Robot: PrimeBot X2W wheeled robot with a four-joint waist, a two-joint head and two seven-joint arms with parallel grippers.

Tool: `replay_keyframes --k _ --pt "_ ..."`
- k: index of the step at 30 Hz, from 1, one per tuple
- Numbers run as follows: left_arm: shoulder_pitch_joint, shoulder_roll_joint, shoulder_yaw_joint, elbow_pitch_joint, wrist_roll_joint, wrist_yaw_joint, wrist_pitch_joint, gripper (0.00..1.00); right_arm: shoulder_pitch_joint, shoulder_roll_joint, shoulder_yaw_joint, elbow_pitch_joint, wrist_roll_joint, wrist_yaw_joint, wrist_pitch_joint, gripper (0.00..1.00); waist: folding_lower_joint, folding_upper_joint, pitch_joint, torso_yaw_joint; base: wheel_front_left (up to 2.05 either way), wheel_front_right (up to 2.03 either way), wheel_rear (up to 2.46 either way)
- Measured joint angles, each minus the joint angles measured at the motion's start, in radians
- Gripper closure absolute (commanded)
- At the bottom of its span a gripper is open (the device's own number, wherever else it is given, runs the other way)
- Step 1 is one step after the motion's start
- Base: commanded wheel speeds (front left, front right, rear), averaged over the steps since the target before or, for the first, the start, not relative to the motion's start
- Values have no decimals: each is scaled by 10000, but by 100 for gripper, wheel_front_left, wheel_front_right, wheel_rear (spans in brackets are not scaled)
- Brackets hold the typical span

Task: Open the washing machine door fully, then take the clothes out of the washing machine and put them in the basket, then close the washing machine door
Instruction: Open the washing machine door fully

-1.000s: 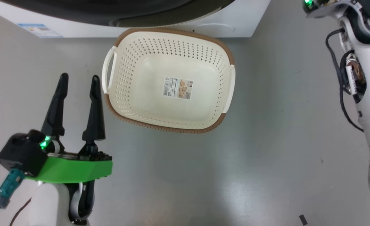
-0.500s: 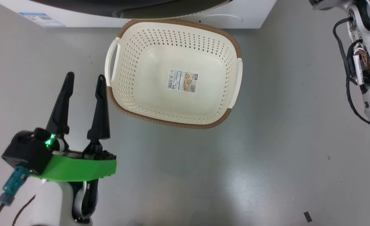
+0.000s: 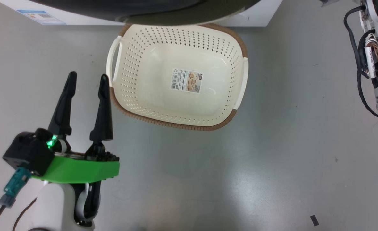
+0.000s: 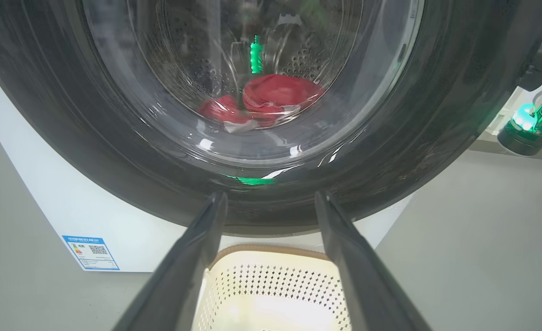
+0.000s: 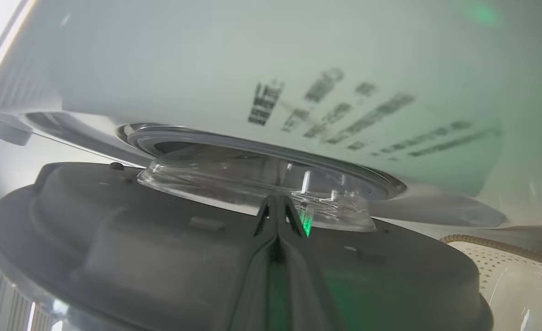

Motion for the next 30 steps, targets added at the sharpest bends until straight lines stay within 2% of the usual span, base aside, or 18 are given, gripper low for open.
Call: replay_keyframes --k 18,30 --pt "3 -4 280 115 127 12 0 0 830 387 838 -384 40 -2 1638 100 0 0 -637 -596 0 0 0" --pt "21 -4 389 127 207 12 0 0 1504 525 986 -652 46 -2 1964 100 0 0 -943 -826 0 0 0"
